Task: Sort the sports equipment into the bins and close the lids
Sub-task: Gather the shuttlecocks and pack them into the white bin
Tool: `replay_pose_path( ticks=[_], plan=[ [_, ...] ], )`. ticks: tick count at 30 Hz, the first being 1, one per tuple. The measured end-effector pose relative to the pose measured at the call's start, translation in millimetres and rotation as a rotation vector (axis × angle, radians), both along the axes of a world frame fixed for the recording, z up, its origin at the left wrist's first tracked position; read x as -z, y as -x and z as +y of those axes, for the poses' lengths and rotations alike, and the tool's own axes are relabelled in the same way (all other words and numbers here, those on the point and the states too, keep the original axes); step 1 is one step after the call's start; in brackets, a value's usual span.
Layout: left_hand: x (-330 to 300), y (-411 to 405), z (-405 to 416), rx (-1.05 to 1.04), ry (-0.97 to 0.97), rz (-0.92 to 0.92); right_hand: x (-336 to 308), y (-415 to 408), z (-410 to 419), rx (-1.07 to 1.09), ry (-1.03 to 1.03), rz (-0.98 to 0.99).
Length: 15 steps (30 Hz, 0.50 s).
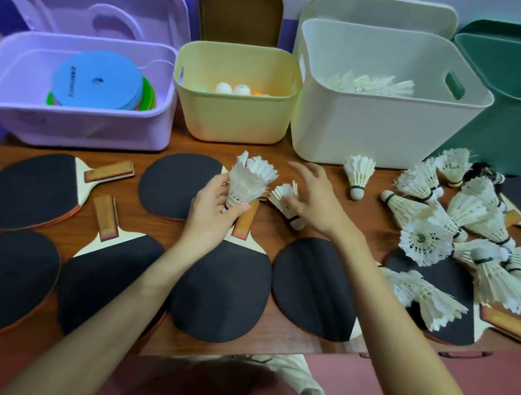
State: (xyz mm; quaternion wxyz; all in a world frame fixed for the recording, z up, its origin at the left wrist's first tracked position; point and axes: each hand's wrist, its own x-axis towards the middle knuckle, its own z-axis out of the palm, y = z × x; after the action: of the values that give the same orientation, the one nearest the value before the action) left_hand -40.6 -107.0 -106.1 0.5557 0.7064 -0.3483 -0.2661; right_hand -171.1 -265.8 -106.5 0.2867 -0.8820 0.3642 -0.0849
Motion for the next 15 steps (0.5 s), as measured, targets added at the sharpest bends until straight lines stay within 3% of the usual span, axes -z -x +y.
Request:
replay_pose_path(
  ticks=[5,7,11,15],
  plan=[
    [-0.1,-4.3,2.7,0.005,-0.017,-0.027,-3.1,-6.2,3.8,0.045,0.117,0.133],
    [0.6,-6.6,4.2,-0.002,-0.026,-0.048,-14.5,3.3,8.1,0.153,0.148,-0.025],
    [1.6,-8.3,5.2,-0.01,-0.053,-0.125,-45.3,20.2,20.0,0.297,0.182,-0.622],
    [1.9,-5.8,0.4,0.011,-0.06,-0.143,-61.1,21.7,32.3,0.171,0.113,-0.705]
  ],
)
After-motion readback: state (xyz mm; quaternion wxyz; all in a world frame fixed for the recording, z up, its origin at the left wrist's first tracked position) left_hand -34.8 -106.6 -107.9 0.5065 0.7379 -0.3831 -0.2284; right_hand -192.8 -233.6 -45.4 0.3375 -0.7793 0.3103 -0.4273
